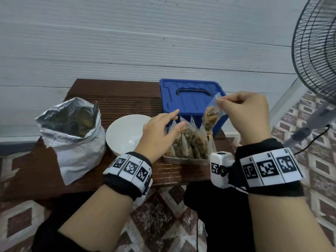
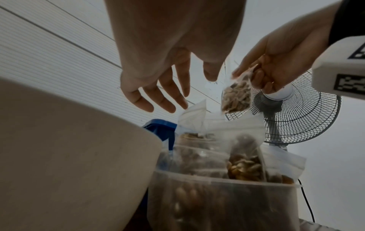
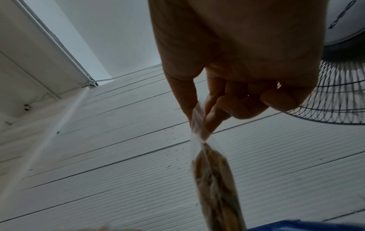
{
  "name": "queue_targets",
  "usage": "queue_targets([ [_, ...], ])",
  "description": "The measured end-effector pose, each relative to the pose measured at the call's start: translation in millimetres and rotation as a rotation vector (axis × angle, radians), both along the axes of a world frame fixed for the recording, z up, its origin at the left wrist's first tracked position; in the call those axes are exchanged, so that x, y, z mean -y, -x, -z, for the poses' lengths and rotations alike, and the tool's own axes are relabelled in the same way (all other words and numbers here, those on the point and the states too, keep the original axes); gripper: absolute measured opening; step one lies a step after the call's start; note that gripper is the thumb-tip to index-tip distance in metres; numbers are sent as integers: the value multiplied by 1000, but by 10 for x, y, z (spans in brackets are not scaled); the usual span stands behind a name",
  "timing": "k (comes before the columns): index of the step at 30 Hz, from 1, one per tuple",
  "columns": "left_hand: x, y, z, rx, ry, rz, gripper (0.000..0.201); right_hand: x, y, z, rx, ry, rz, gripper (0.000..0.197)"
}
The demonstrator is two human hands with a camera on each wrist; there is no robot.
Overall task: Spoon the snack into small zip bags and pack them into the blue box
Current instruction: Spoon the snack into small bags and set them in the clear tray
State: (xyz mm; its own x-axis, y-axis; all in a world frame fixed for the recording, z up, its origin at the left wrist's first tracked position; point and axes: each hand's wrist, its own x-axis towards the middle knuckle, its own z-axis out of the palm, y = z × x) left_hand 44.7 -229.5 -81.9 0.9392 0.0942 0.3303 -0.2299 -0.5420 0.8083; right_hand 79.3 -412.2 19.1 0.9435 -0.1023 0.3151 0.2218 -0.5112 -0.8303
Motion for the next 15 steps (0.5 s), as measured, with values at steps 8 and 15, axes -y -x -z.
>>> queue_targets([
  [8,-68,6,42,-41,-19,-43,41,237,-71,54,-82,113,90,20],
  [15,-100,27,32,-77,-26,-43,42,181,-138,283,-210,154,48,10],
])
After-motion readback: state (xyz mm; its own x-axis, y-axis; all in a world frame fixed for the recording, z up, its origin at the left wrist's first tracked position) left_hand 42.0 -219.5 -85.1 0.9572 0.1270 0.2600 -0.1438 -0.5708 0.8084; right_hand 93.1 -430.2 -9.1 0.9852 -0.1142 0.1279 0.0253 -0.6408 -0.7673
